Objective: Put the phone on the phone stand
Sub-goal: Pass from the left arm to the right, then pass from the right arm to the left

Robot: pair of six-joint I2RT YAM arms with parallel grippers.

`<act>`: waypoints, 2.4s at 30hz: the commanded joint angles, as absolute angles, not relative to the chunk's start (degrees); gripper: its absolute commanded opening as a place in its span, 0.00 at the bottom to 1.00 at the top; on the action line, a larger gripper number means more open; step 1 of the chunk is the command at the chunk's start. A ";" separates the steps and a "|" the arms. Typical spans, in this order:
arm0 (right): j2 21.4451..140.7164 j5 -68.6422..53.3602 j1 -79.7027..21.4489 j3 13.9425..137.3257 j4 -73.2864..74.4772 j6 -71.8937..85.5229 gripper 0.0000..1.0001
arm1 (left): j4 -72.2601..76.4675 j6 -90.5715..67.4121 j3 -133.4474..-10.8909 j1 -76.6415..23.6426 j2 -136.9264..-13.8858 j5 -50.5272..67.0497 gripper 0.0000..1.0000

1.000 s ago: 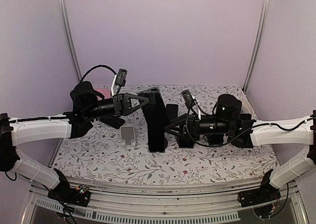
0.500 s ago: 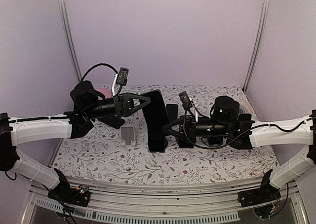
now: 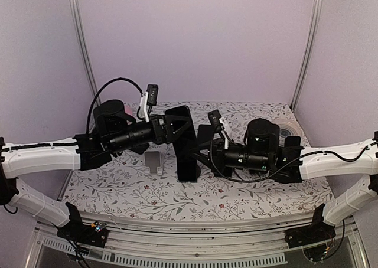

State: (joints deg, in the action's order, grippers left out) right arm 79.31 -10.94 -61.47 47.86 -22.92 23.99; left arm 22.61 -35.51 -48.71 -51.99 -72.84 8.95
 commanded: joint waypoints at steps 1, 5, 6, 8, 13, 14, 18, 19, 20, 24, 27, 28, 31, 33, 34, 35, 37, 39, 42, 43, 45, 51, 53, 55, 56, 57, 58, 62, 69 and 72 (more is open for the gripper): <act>78.63 1.53 -64.64 51.93 -22.32 20.20 0.02 | 14.09 -30.76 -52.89 -56.36 -71.73 -7.52 0.94; 79.82 7.31 -66.88 53.48 -21.75 18.69 0.02 | 9.58 -29.89 -55.67 -59.16 -73.10 -15.07 0.94; 80.10 8.63 -67.37 53.85 -21.56 18.38 0.02 | 8.72 -29.87 -56.32 -59.59 -73.51 -16.42 0.93; 80.69 10.32 -68.18 54.70 -21.15 17.38 0.02 | 7.15 -30.09 -57.47 -60.18 -74.15 -18.78 0.92; 82.67 15.87 -70.20 56.98 -19.27 15.56 0.02 | 5.36 -30.95 -59.37 -60.90 -75.34 -21.27 0.86; 83.00 17.29 -70.76 57.23 -19.06 14.95 0.02 | 4.77 -31.02 -59.84 -61.02 -75.70 -21.58 0.86; 83.76 21.50 -72.27 58.39 -18.33 13.96 0.02 | 3.27 -31.27 -61.25 -61.44 -76.72 -22.75 0.90; 83.77 22.09 -72.45 58.51 -18.41 13.76 0.02 | 3.37 -31.39 -61.19 -61.50 -76.78 -22.76 0.90; 83.86 22.25 -72.64 58.68 -18.45 13.44 0.02 | 3.50 -31.51 -61.17 -61.48 -76.81 -22.69 0.89; 84.23 22.49 -72.90 58.88 -18.40 13.19 0.02 | 3.93 -31.71 -61.01 -61.55 -76.80 -22.45 0.84; 84.46 22.57 -73.12 58.97 -18.45 13.14 0.02 | 4.36 -31.90 -60.99 -61.60 -76.90 -22.04 0.76; 84.51 22.56 -73.12 58.97 -18.46 13.15 0.02 | 4.46 -31.87 -61.00 -61.51 -76.98 -21.92 0.74; 84.63 22.54 -73.21 59.04 -18.46 13.02 0.02 | 4.77 -31.77 -61.04 -61.55 -77.11 -21.48 0.65; 84.61 22.63 -73.22 58.99 -18.46 13.07 0.02 | 4.98 -31.71 -61.00 -61.53 -77.11 -21.23 0.60; 84.61 22.57 -73.21 58.94 -18.40 12.97 0.02 | 5.01 -31.68 -61.00 -61.58 -77.04 -21.12 0.57; 84.57 22.55 -73.21 58.97 -18.35 12.93 0.02 | 5.08 -31.60 -60.95 -61.59 -77.08 -21.10 0.55; 84.57 22.50 -73.21 58.97 -18.37 12.92 0.02 | 5.30 -31.62 -60.77 -61.58 -76.92 -21.03 0.52; 84.55 22.45 -73.21 58.89 -18.37 12.99 0.02 | 5.52 -31.58 -60.60 -61.58 -76.83 -20.84 0.45; 84.64 22.26 -73.21 58.97 -18.37 12.92 0.03 | 5.85 -31.80 -60.35 -61.52 -76.53 -20.66 0.38; 84.64 22.13 -73.20 58.97 -18.33 12.99 0.02 | 6.01 -31.88 -60.26 -61.48 -76.48 -20.58 0.37; 84.63 22.06 -73.24 58.97 -18.37 12.92 0.03 | 6.29 -31.97 -59.98 -61.57 -76.17 -20.57 0.32; 84.77 21.84 -73.21 58.97 -18.23 12.92 0.04 | 6.90 -32.26 -59.44 -61.52 -75.55 -20.81 0.23; 84.75 21.88 -73.21 58.97 -18.28 12.92 0.04 | 6.99 -32.26 -59.35 -61.50 -75.43 -20.96 0.19; 84.73 21.82 -73.21 58.96 -18.28 12.88 0.04 | 7.11 -32.34 -59.24 -61.42 -75.44 -21.13 0.16; 84.78 21.88 -73.21 58.96 -18.28 12.90 0.04 | 7.18 -32.35 -59.11 -61.41 -75.37 -21.25 0.14; 84.76 21.96 -73.21 58.97 -18.28 12.85 0.05 | 7.28 -32.37 -59.00 -61.43 -75.22 -21.39 0.12; 84.74 21.97 -73.21 58.97 -18.28 12.83 0.07 | 7.44 -32.38 -58.86 -61.42 -75.19 -21.54 0.11; 84.81 21.92 -73.21 58.88 -18.28 12.96 0.13 | 8.06 -32.41 -58.13 -61.27 -74.73 -21.88 0.02; 84.96 21.97 -73.21 58.63 -18.19 13.44 0.18 | 8.47 -32.77 -57.28 -61.28 -74.20 -21.92 0.00; 84.72 21.97 -73.23 58.38 -18.23 13.61 0.29 | 8.79 -32.83 -56.79 -61.29 -73.60 -22.25 0.00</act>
